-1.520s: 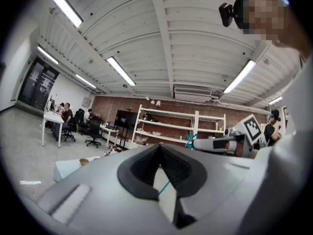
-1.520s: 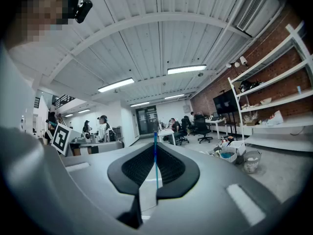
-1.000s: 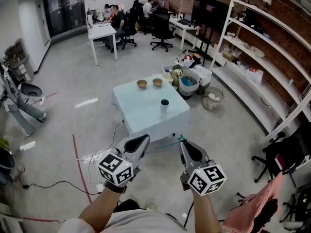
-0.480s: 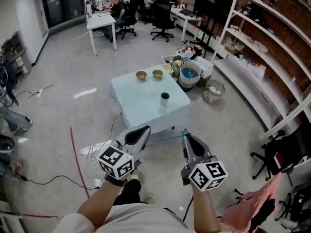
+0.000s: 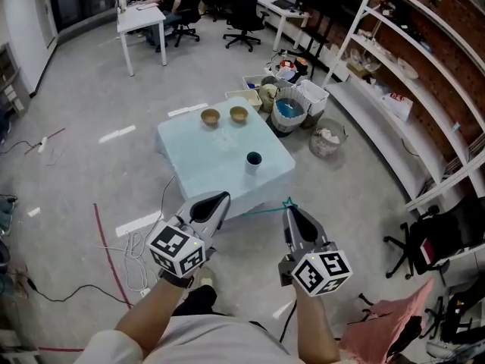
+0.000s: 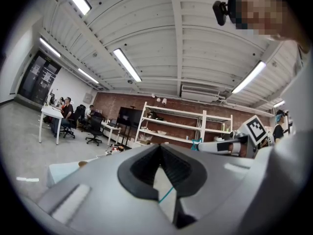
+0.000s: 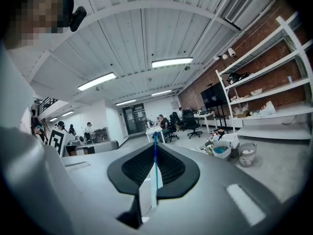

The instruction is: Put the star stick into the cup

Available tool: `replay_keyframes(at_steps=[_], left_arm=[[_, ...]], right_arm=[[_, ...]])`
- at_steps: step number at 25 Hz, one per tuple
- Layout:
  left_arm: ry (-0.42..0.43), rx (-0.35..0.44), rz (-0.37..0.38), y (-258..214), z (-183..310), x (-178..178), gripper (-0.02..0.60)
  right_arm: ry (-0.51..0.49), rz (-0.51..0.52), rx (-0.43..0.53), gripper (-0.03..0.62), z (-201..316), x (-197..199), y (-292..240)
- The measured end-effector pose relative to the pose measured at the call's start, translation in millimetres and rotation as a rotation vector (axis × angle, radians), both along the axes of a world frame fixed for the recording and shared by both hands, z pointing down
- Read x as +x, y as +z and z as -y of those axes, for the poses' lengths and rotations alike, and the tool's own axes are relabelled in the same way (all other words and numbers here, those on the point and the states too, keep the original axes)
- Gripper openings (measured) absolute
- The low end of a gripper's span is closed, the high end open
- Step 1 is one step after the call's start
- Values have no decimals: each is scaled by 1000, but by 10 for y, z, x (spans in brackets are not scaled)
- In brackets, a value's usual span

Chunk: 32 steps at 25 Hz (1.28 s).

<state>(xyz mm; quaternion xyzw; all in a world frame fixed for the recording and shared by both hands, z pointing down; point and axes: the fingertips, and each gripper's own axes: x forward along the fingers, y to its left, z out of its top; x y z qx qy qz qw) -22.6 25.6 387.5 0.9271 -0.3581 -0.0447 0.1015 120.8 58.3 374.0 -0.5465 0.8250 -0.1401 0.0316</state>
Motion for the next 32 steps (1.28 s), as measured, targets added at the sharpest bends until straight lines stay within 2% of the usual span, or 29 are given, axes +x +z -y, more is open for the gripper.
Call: replay_keyframes(at_steps=[6,15,24,32], left_arm=[[48,-9,15,140,748,-118,3],[100,-40,3,398,1418,-70,3],[105,-64,7,696,2113,220,3],[96,-121,30,1025,2810,604,3]], right_arm=[[97,6,-12,26,740,12,111],[213,-5,-29,26,1491,227,315],[229,-30,-50,26,2394,513,718],[175,-21,-144,26,3284,711,1418]])
